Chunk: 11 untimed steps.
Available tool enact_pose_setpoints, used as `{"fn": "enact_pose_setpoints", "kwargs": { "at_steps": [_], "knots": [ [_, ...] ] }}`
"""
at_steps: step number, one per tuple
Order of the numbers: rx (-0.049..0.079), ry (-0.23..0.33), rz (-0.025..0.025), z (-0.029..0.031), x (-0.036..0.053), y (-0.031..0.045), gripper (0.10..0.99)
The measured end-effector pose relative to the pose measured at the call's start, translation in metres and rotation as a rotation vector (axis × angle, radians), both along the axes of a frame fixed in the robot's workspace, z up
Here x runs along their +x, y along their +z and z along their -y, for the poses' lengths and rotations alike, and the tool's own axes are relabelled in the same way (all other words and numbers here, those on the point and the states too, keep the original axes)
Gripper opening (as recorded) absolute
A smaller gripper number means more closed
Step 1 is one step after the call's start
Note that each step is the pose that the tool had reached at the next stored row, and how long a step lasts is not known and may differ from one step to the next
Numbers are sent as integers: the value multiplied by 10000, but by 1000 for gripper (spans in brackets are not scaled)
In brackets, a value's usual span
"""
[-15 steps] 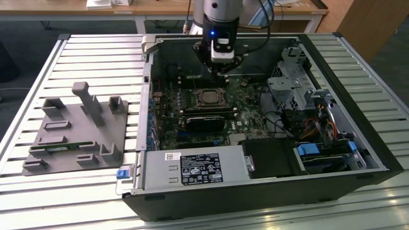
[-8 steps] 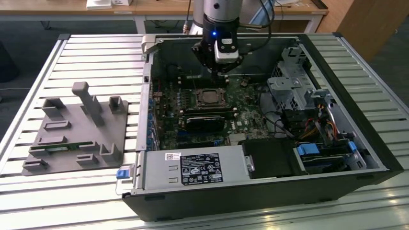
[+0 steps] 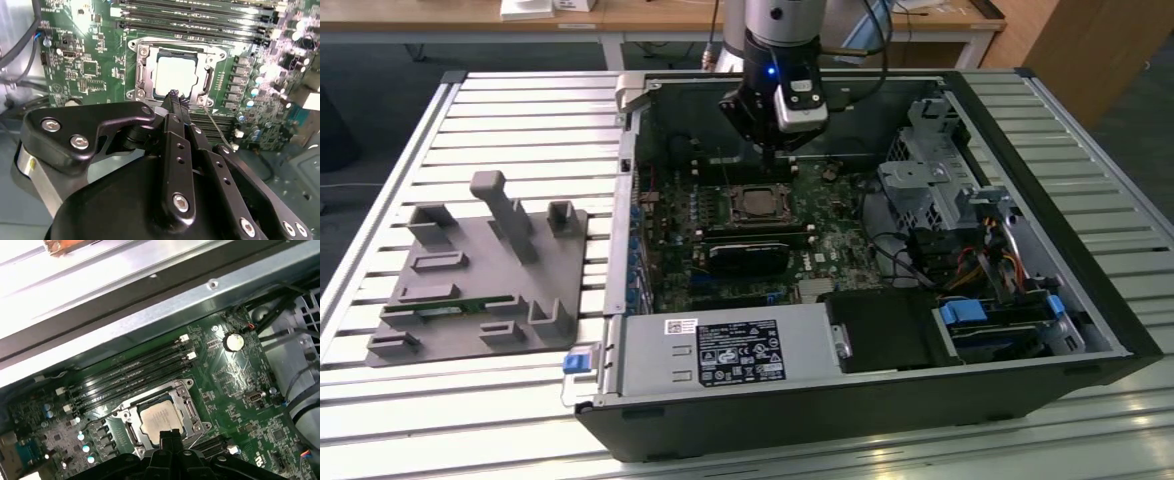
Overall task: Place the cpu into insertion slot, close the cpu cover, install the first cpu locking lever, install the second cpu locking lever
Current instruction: 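Install the first cpu locking lever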
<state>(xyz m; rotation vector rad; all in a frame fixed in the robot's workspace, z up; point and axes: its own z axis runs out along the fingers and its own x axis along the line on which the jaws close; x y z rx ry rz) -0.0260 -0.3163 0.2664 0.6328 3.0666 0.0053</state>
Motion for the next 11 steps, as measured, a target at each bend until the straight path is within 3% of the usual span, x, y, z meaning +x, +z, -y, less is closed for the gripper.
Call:
{"fn": "enact_pose_setpoints", "kwargs": {
  "at_steps": [11],
  "knots": [
    [8, 1859, 1, 0, 0, -3, 106]
  ]
}}
